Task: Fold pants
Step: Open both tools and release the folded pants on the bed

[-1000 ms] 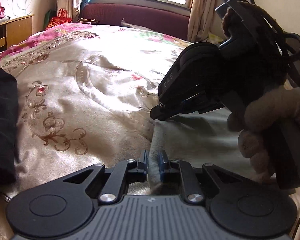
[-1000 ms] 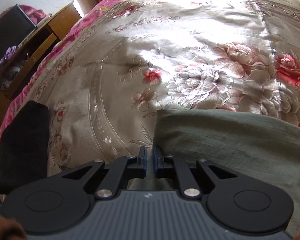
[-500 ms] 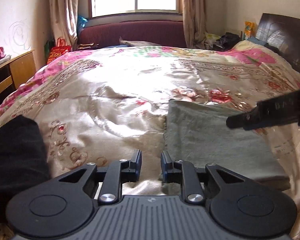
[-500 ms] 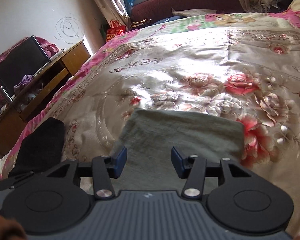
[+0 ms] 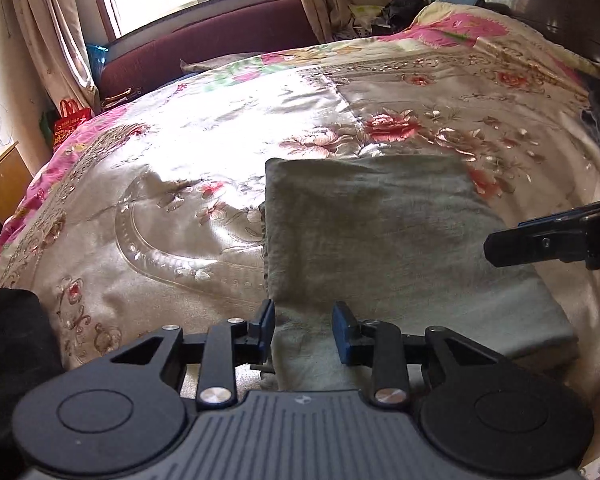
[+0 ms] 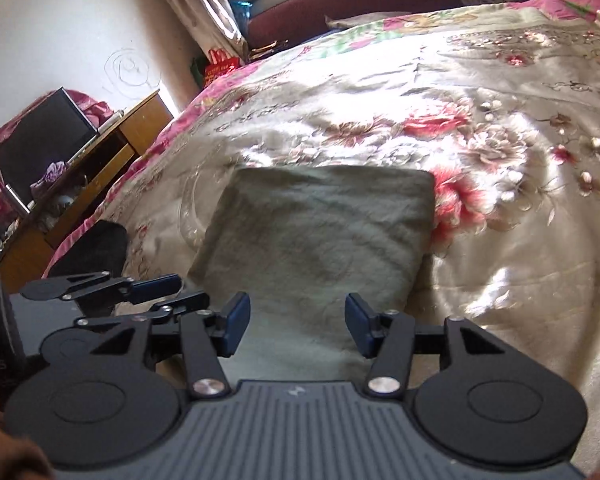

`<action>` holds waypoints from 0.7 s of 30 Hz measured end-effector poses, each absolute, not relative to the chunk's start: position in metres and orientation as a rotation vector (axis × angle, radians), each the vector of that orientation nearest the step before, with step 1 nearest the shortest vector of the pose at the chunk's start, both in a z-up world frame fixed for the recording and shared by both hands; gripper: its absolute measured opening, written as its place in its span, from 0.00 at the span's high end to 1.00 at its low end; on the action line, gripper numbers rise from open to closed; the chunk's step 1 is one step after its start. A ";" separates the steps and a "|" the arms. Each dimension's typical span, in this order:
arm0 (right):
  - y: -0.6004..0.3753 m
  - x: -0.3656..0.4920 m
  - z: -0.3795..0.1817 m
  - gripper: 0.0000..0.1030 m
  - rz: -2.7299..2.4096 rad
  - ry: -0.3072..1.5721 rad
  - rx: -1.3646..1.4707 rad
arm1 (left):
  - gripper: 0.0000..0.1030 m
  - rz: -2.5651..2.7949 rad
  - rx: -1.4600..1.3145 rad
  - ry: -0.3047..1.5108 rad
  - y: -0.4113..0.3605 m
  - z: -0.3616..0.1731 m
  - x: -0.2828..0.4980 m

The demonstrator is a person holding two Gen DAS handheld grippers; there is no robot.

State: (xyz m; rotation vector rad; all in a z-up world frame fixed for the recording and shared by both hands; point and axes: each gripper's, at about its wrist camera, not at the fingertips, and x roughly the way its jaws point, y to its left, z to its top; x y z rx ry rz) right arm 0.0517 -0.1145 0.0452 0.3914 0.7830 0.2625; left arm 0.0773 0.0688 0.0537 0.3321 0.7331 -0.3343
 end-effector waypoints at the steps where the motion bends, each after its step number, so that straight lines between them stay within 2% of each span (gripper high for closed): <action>1: -0.120 0.053 0.043 0.45 0.241 0.787 0.397 | 0.54 -0.333 0.328 0.732 0.069 0.054 0.077; 7: -0.120 0.064 0.006 0.45 0.204 0.906 0.382 | 0.49 -0.325 0.364 0.803 0.058 0.019 0.079; 14: -0.126 0.053 0.022 0.45 0.213 0.824 0.393 | 0.49 -0.339 0.358 0.770 0.052 0.042 0.064; 18: -0.124 0.055 0.013 0.46 0.221 0.863 0.398 | 0.49 -0.331 0.379 0.796 0.049 0.028 0.060; 21: -0.125 0.050 0.013 0.45 0.210 0.874 0.420 | 0.48 -0.313 0.321 0.805 0.054 0.039 0.060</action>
